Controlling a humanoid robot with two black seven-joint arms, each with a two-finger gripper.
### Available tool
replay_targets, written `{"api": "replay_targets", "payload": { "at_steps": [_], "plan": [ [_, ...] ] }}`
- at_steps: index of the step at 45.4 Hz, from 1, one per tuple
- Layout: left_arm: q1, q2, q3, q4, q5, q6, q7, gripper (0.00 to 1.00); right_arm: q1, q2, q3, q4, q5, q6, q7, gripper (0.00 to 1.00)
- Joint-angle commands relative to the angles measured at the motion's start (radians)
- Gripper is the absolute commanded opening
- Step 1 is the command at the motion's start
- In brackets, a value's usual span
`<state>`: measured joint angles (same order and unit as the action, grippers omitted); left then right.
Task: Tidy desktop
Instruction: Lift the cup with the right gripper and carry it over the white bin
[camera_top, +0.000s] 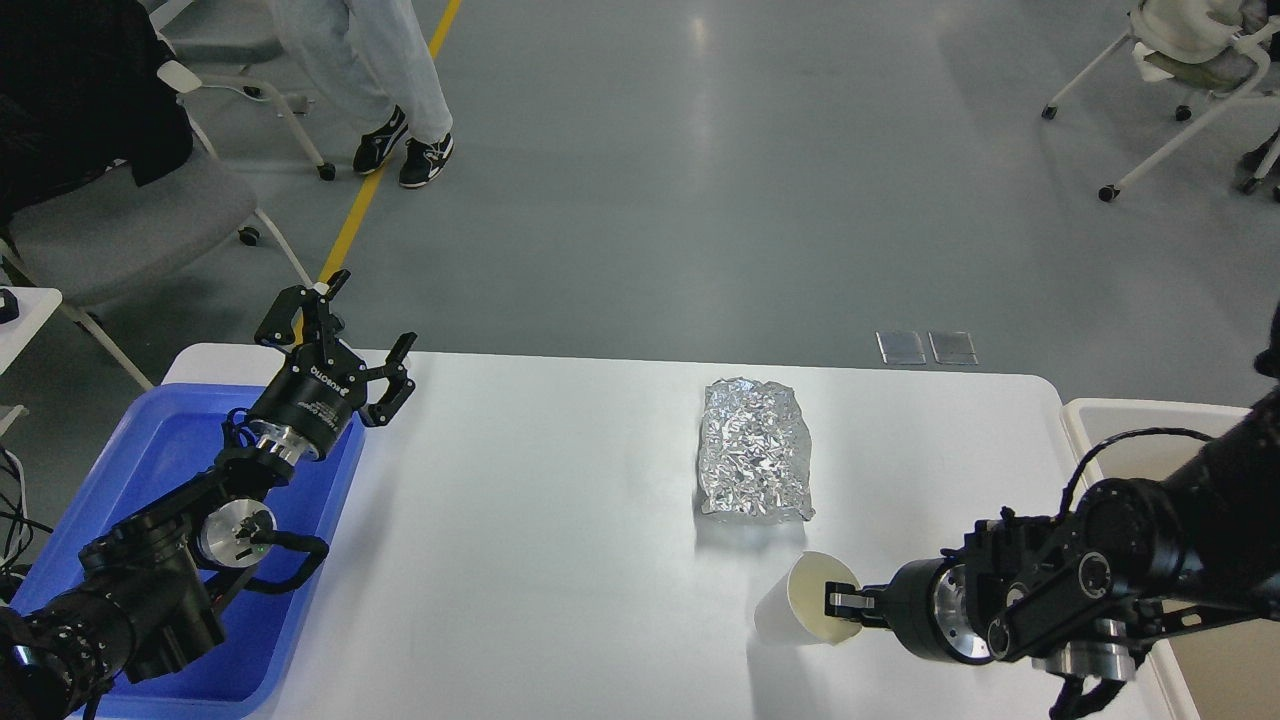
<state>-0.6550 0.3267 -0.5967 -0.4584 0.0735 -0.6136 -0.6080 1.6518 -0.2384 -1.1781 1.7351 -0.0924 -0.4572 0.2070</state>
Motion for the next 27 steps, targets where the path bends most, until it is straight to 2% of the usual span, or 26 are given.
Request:
{"api": "replay_targets", "payload": {
  "at_steps": [1,8,17,27],
  "plan": [
    [0.0,0.0,0.0,0.0,0.0,0.0,0.001,1.0,0.157,-0.176,0.003,0.01,-0.001,0.156,0.035,0.0],
    [0.0,0.0,0.0,0.0,0.0,0.0,0.001,1.0,0.339,-0.334,0.002,0.01,-0.001,0.36,0.034,0.0],
    [0.0,0.0,0.0,0.0,0.0,0.0,-0.001,1.0,0.563,-0.482,-0.041,0.004,-0.012,0.558,0.026,0.0],
    [0.0,0.0,0.0,0.0,0.0,0.0,0.001,1.0,0.669,-0.588,-0.107,-0.071,-0.012,0.621,0.025,0.0]
  ]
}}
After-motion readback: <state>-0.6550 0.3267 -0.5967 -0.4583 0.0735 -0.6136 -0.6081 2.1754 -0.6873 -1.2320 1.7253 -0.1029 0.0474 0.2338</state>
